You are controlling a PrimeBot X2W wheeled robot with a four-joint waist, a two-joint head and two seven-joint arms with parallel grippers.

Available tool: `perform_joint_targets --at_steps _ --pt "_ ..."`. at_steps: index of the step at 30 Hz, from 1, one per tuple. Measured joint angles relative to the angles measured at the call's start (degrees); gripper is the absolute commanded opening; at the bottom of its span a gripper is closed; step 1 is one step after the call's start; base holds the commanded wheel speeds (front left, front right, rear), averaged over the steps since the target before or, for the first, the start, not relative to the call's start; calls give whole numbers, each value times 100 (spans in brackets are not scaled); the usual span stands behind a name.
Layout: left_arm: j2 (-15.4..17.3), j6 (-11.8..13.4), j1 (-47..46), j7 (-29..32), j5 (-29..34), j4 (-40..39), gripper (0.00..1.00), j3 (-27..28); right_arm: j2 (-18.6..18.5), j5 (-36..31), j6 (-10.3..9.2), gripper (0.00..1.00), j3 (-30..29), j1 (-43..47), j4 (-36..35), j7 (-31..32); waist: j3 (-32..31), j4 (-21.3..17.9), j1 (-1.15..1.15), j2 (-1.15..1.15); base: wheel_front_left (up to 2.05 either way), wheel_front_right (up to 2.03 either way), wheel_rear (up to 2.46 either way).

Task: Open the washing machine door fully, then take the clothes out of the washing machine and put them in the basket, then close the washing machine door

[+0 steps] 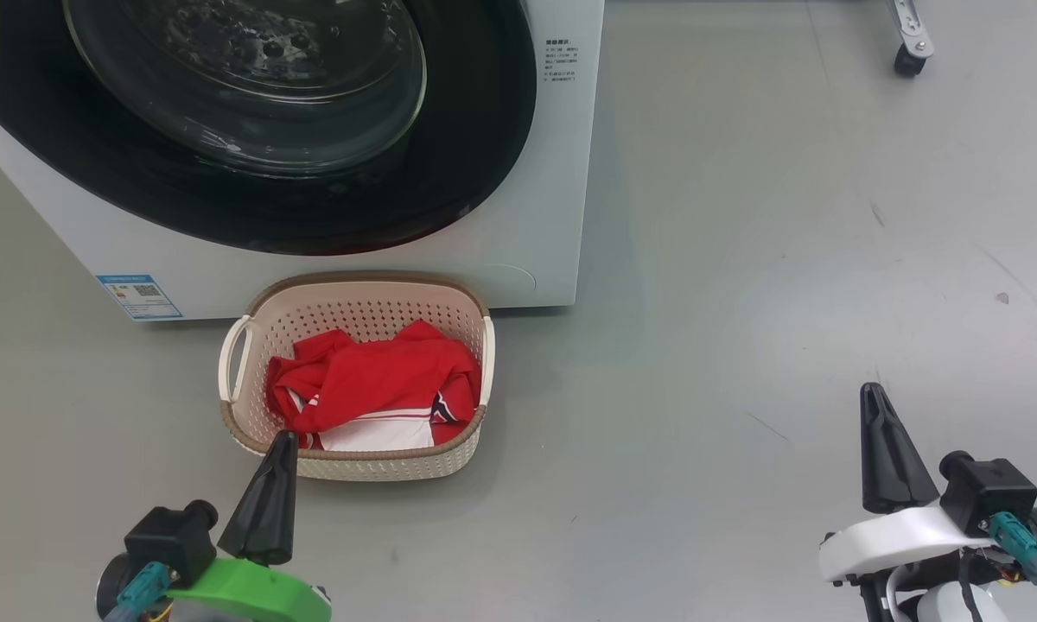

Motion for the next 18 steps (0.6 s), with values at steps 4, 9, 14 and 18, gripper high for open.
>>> perform_joint_targets --at_steps 4,9,14,18 --pt "-10 0 26 0 -162 -29 0 0 5 164 9 0 0 1 0 18 -15 -4 0 0 0 0 0" --pt "-31 0 35 53 -524 -51 0 21 9 524 55 0 -8 1 1 76 -59 -11 0 0 0 0 0" --pt "-55 0 35 136 -931 -54 0 97 11 1017 105 0 -45 -1 8 170 -95 -17 0 0 0 0 0" --pt "-64 1 35 207 -1185 -57 0 165 13 1441 107 0 -85 -4 26 265 -119 -22 0 0 0 0 0"
